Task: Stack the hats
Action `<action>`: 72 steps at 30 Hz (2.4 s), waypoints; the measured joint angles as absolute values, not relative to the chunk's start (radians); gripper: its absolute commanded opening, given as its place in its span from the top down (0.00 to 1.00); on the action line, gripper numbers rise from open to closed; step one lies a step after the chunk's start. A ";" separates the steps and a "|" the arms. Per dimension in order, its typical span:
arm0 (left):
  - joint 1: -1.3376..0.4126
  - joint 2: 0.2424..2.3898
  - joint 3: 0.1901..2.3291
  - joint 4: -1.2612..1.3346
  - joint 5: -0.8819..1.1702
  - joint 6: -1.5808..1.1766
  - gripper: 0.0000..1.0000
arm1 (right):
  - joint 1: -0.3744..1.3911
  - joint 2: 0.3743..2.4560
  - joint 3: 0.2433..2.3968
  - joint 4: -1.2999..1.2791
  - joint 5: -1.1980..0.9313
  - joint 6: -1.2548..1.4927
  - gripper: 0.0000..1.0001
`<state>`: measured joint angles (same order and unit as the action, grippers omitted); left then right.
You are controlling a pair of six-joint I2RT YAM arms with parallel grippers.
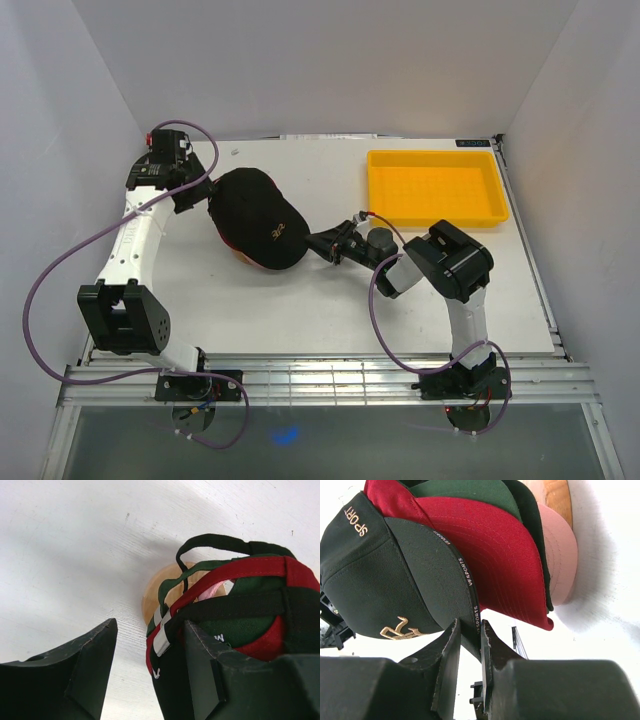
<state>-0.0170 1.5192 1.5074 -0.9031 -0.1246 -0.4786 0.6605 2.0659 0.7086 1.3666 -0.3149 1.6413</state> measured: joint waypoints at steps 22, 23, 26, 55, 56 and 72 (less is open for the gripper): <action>-0.017 1.519 1.521 -0.925 -0.161 -0.445 0.12 | 0.647 2.033 0.709 1.299 -0.321 1.560 0.92; -0.017 1.519 1.525 -0.928 -0.162 -0.444 0.12 | 0.647 2.032 0.709 1.296 -0.321 1.559 0.92; -0.017 1.519 1.537 -0.935 -0.161 -0.444 0.11 | 0.646 2.025 0.709 1.282 -0.324 1.557 0.92; -0.017 1.509 1.664 -0.919 -0.121 -0.464 0.07 | 0.634 1.976 0.765 1.068 -0.336 1.472 0.92; -0.017 1.509 1.664 -0.919 -0.118 -0.464 0.07 | 0.634 1.975 0.766 1.063 -0.336 1.469 0.92; -0.017 1.502 1.663 -0.919 -0.094 -0.464 0.08 | 0.634 1.937 0.831 0.867 -0.342 1.377 0.73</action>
<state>-0.0170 1.5017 1.6634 -0.9192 -0.0937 -0.4641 0.6342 1.9366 0.8307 0.8669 -0.3420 1.3773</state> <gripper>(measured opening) 0.920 0.245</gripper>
